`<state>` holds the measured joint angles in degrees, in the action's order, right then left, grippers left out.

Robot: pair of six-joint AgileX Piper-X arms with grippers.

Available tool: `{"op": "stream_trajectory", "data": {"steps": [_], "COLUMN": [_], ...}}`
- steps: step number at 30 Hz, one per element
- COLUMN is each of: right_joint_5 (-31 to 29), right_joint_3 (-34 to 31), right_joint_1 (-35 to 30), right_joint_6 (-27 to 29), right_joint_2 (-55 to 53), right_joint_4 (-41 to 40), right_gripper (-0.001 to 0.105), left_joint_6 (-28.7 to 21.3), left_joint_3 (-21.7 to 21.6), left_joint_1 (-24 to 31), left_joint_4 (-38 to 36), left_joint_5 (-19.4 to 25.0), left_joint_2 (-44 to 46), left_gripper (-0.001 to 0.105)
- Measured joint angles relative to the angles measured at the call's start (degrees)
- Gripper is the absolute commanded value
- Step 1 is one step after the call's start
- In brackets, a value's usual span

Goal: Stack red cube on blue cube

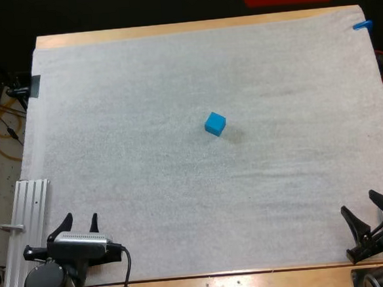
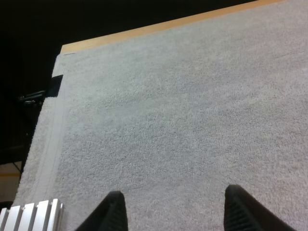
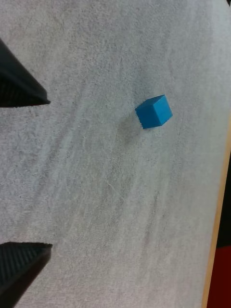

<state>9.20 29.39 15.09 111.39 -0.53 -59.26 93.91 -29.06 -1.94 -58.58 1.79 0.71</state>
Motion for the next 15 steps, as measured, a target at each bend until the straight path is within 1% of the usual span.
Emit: {"op": "stream_trajectory", "data": {"steps": [6, 9, 12, 14, 15], "right_joint_5": [0.0, -0.7, -1.1, -1.3, -1.3], "right_joint_3": [0.0, 0.0, 0.8, 2.2, 3.2], "right_joint_1": [0.0, 0.0, 0.0, 0.0, 0.0], "right_joint_6": [0.0, 0.0, 0.0, 0.0, 0.0], "right_joint_2": [0.0, 0.0, 0.9, 2.9, 4.3], "right_joint_4": [0.3, 0.4, 0.4, 0.6, 0.8], "right_gripper": [0.059, 0.059, 0.059, 0.059, 0.059], "left_joint_6": [0.0, -0.8, -3.4, -3.7, -3.9], "left_joint_3": [0.0, 0.0, -1.5, -3.5, -5.2], "left_joint_1": [0.0, 0.0, 0.0, 0.0, 0.0], "left_joint_4": [0.0, 0.0, -1.2, -1.8, -2.1], "left_joint_5": [0.0, -0.2, -1.8, -2.2, -2.4], "left_joint_2": [0.0, 0.0, 0.0, 0.0, 0.0], "left_gripper": [0.045, 0.045, 0.045, 0.045, 0.045]}}
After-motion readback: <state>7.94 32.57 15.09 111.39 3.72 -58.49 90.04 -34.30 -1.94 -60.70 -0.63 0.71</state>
